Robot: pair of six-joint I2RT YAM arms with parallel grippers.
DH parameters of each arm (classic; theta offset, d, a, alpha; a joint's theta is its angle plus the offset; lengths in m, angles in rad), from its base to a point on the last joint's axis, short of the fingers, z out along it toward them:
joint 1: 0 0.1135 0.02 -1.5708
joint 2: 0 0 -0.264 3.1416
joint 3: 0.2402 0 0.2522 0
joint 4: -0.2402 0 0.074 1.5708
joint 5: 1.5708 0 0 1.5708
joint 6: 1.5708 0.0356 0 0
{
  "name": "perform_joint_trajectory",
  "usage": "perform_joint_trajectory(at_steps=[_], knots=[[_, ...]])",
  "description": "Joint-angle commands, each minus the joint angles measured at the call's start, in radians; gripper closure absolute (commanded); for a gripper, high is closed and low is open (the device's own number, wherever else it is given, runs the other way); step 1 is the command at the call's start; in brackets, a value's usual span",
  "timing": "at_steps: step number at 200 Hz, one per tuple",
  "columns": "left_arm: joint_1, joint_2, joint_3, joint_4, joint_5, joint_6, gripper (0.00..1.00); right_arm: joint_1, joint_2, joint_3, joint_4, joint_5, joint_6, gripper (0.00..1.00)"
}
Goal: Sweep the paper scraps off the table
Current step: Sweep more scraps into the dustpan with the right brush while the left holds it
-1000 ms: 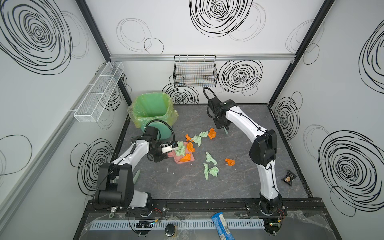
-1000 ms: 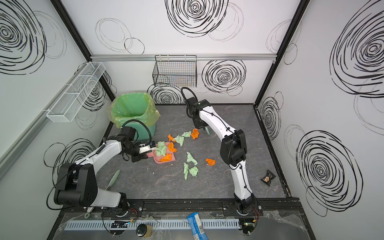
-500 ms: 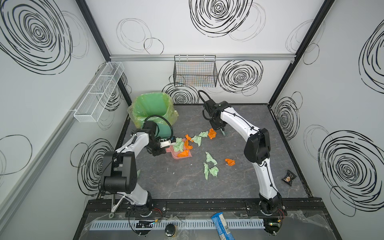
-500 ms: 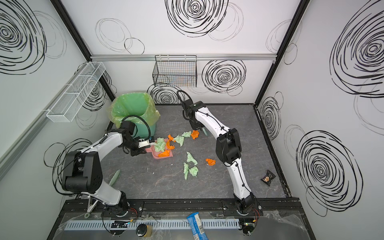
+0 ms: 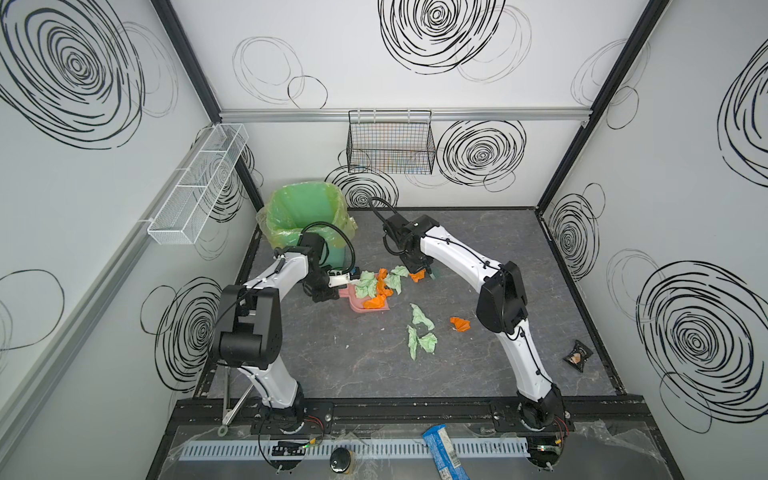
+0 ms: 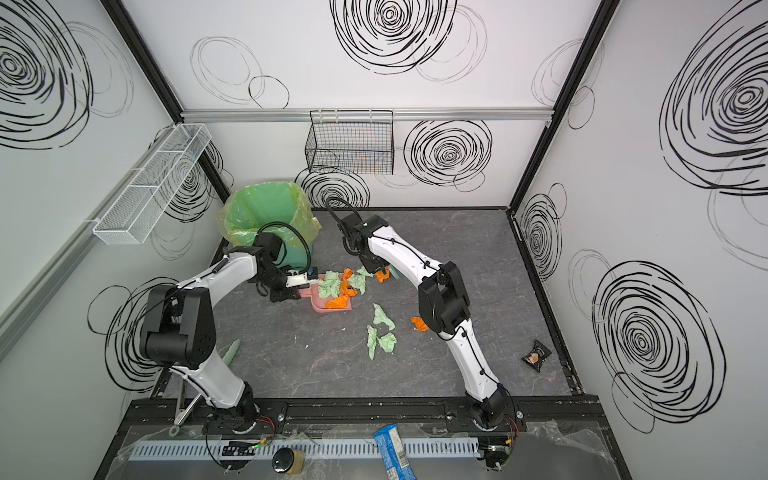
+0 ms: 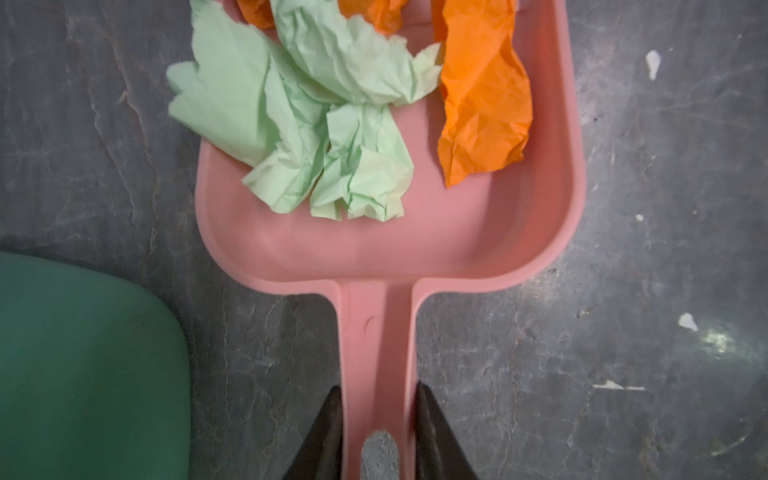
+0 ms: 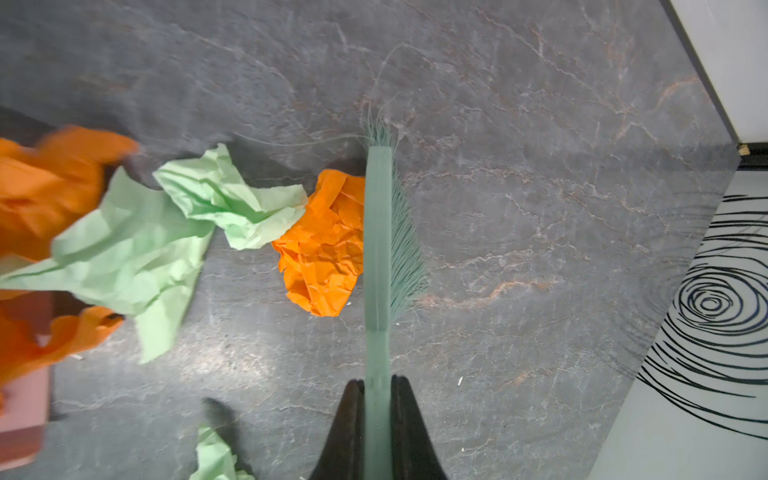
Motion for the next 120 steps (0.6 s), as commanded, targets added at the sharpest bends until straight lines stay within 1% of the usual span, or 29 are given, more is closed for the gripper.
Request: perform_joint_trajectory(at_steps=[1, 47, 88, 120], knots=[[-0.036, 0.008, -0.021, 0.021, 0.006, -0.024, 1.0, 0.038, 0.015, 0.015, -0.034, -0.08, 0.039, 1.0], [-0.091, -0.001, -0.037, 0.059, 0.008, -0.079, 1.0, 0.119, -0.028, 0.0, -0.034, -0.137, 0.07, 1.0], [-0.108, -0.013, -0.045, 0.07, 0.047, -0.113, 1.0, 0.176, -0.08, -0.023, -0.03, -0.204, 0.134, 1.0], [-0.107, -0.042, -0.086, 0.099, 0.088, -0.138, 1.0, 0.206, -0.134, -0.053, -0.033, -0.211, 0.177, 1.0]])
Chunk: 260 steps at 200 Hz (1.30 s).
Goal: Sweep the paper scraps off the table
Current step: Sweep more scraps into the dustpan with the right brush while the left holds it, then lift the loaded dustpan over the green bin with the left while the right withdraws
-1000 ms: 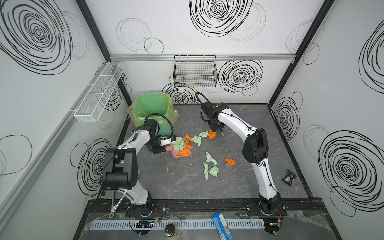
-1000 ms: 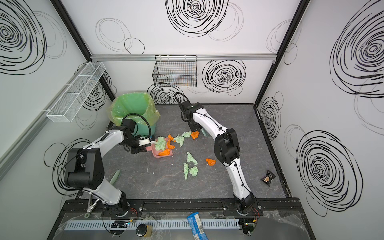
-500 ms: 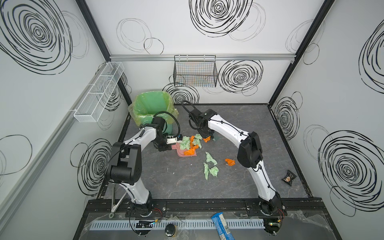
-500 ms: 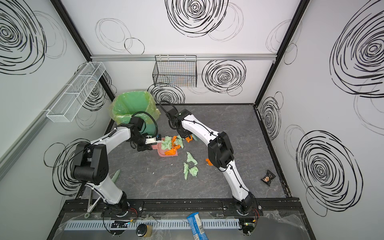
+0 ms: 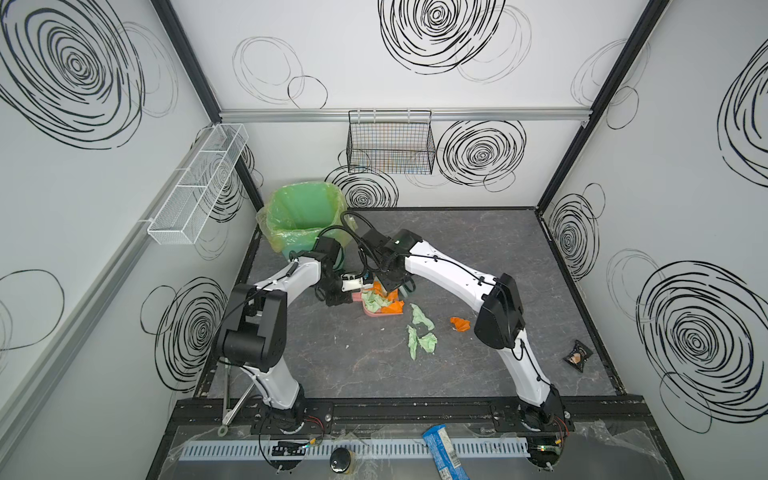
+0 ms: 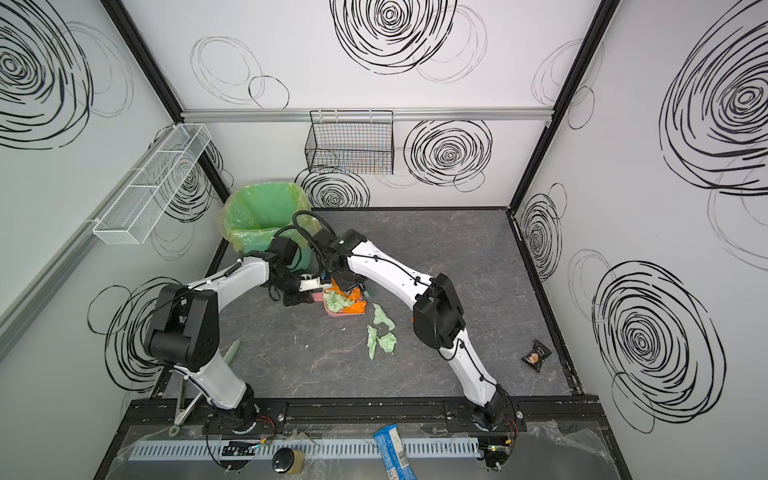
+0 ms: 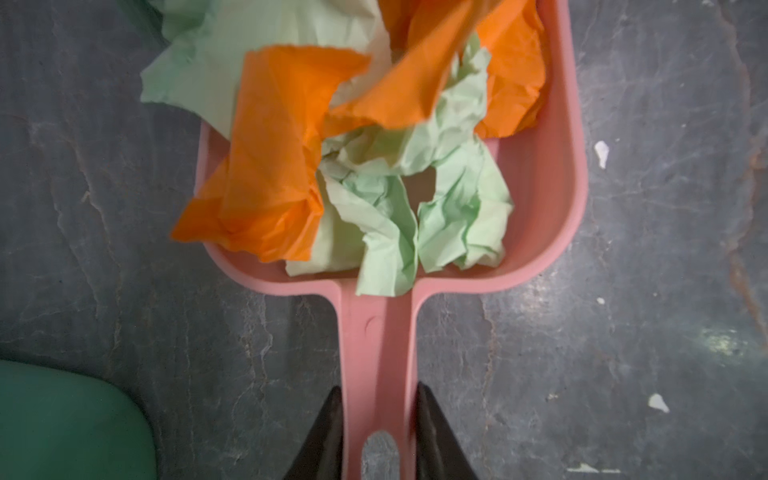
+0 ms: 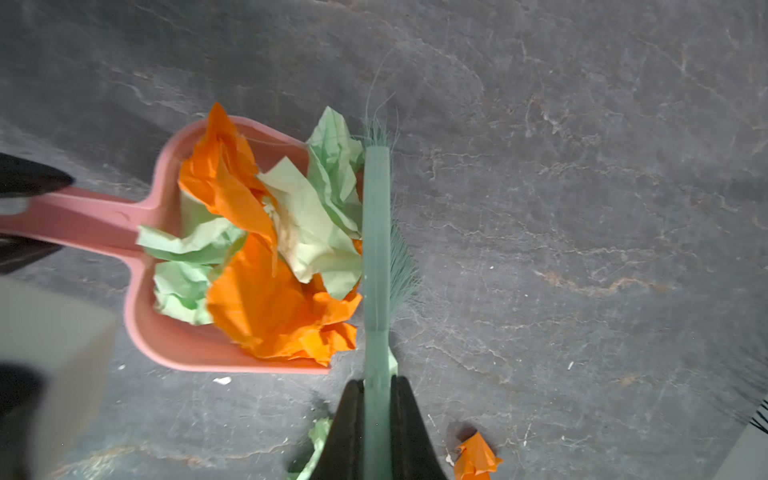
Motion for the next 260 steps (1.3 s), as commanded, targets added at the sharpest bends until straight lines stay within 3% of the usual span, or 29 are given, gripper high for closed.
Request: perform_joint_trajectory(at_steps=[1, 80, 128, 212, 260], knots=[[-0.007, -0.039, -0.037, 0.031, 0.058, -0.039, 1.0, 0.027, -0.065, -0.037, -0.032, -0.068, 0.053, 1.0], [0.03, -0.165, -0.165, 0.108, 0.178, -0.048, 1.0, 0.034, -0.326, -0.33, -0.03, 0.053, 0.141, 1.0], [0.055, -0.192, -0.162, 0.11, 0.227, -0.046, 1.0, 0.0, -0.462, -0.387, -0.03, 0.107, 0.176, 1.0], [0.107, -0.399, -0.031, -0.126, 0.253, 0.028, 1.0, -0.138, -0.691, -0.616, 0.042, 0.105, 0.173, 1.0], [0.152, -0.433, 0.109, -0.326, 0.256, 0.113, 1.0, -0.17, -0.745, -0.718, 0.087, 0.078, 0.158, 1.0]])
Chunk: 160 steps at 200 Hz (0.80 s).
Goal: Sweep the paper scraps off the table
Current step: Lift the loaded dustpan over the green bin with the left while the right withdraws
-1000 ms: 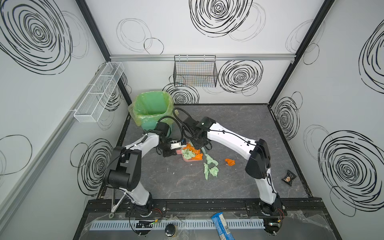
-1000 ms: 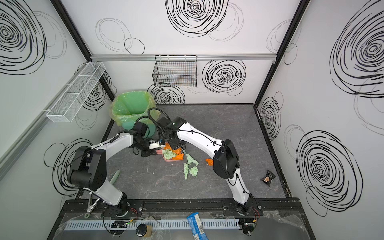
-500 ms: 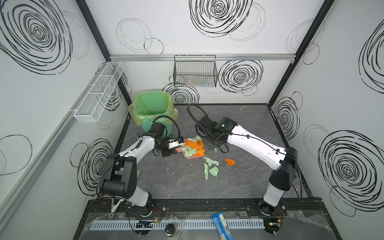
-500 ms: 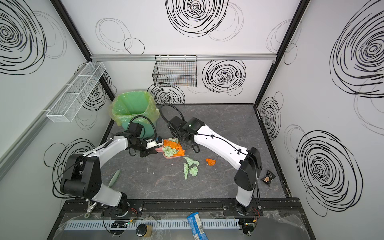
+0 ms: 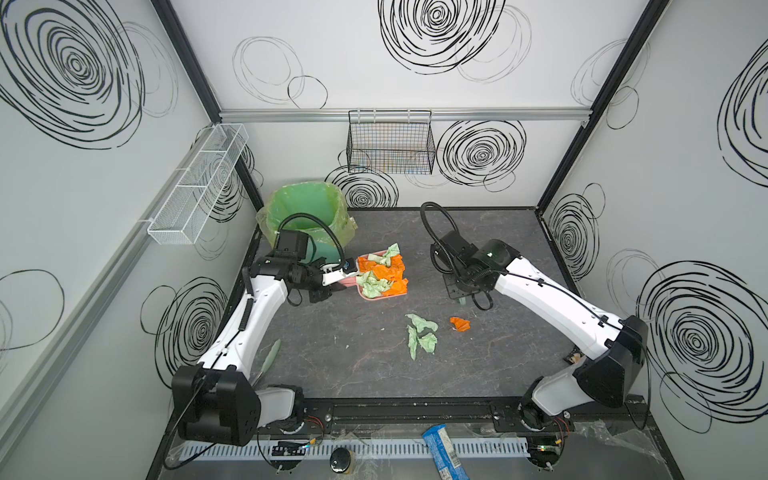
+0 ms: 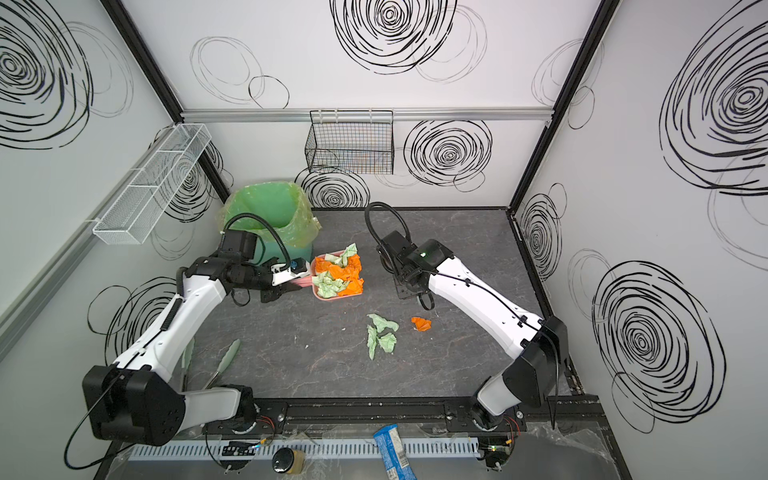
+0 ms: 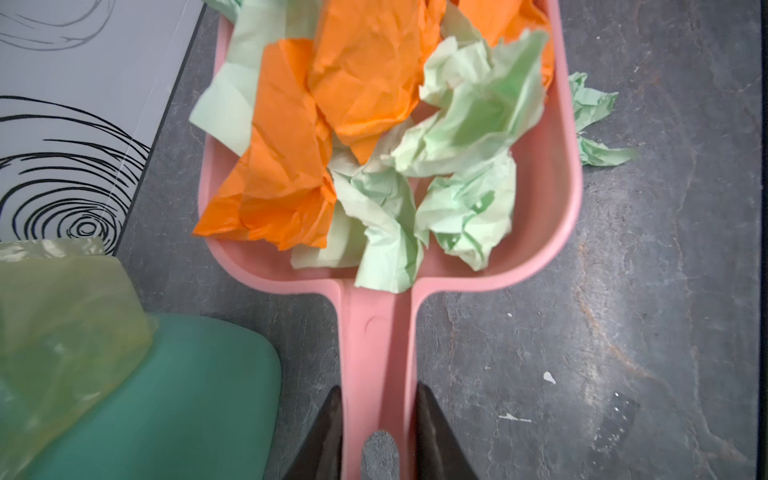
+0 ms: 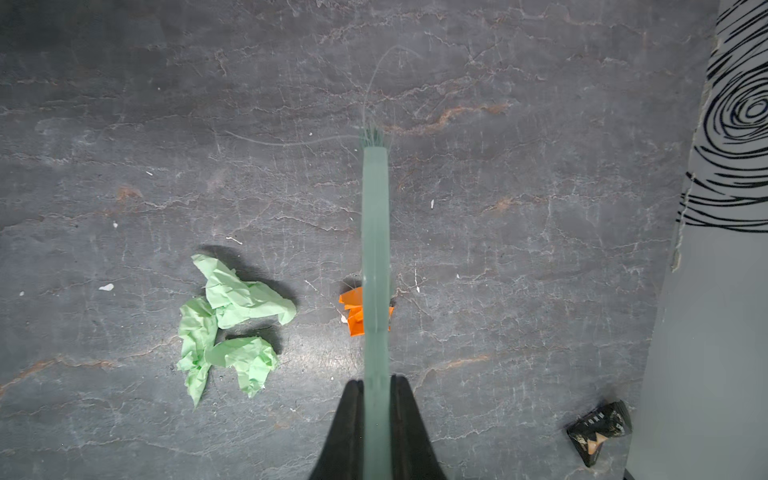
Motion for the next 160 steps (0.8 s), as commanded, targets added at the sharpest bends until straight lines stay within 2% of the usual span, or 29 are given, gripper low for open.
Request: perform_joint_trajectory(at_steps=[1, 70, 126, 160], knots=[[0.029, -0.009, 0.076, -0.152, 0.032, 0.072, 1.0, -0.009, -0.037, -0.032, 0.035, 0.002, -0.005, 1.0], [0.189, 0.075, 0.345, -0.415, 0.088, 0.228, 1.0, -0.021, -0.071, -0.108, 0.078, -0.024, -0.01, 1.0], [0.274, 0.142, 0.475, -0.462, 0.111, 0.272, 1.0, -0.021, -0.075, -0.131, 0.095, -0.031, -0.012, 1.0], [0.323, 0.231, 0.627, -0.556, 0.143, 0.304, 1.0, -0.021, -0.07, -0.154, 0.115, -0.043, -0.013, 1.0]])
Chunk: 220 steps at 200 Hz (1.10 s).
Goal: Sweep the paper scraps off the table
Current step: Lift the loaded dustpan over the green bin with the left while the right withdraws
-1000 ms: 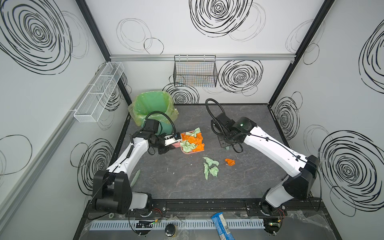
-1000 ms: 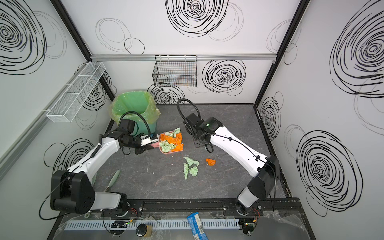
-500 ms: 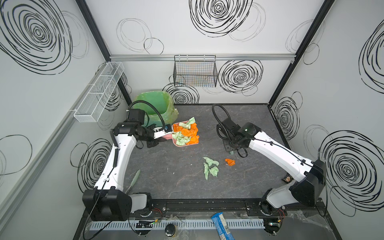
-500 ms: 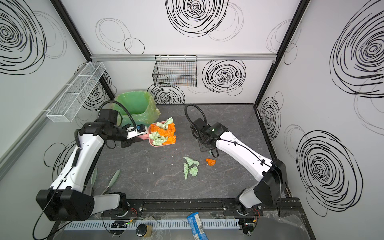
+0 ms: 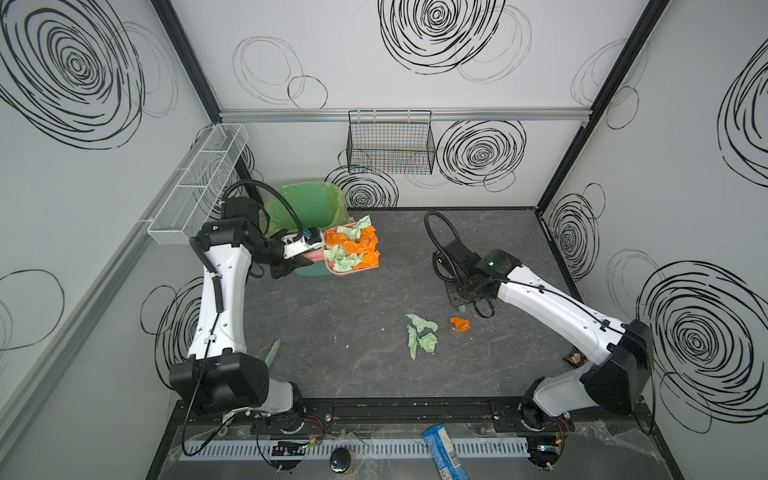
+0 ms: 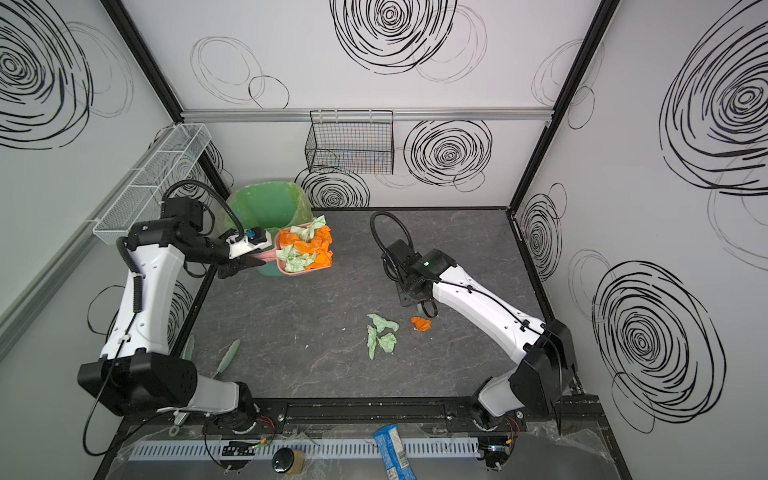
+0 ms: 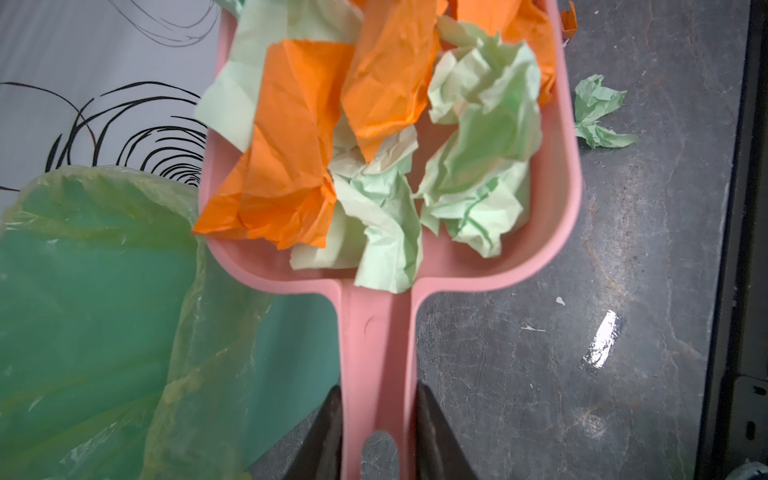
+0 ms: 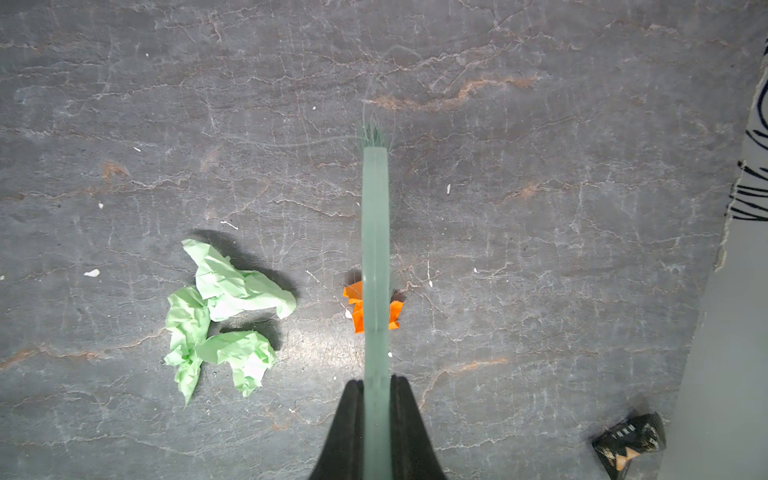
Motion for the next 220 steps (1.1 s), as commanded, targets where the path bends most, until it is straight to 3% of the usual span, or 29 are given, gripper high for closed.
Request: perform_joint_trajectory(at_steps=[1, 72, 111, 150, 220], knots=[[0.037, 0.052, 0.104, -0.099, 0.062, 0.048, 1.0, -0.005, -0.024, -0.02, 0.019, 0.0, 0.001, 1.0], [0.119, 0.221, 0.369, -0.1, -0.005, 0.029, 1.0, -0.005, -0.017, -0.046, 0.053, -0.022, -0.007, 1.0], [0.155, 0.37, 0.642, -0.1, -0.053, -0.011, 1.0, 0.002, -0.015, -0.083, 0.073, -0.031, -0.007, 1.0], [0.125, 0.493, 0.795, -0.096, -0.242, 0.02, 1.0, 0.012, -0.035, -0.099, 0.074, -0.026, 0.001, 1.0], [0.063, 0.51, 0.789, 0.024, -0.597, 0.142, 1.0, 0.011, -0.055, -0.1, 0.071, -0.018, 0.007, 1.0]])
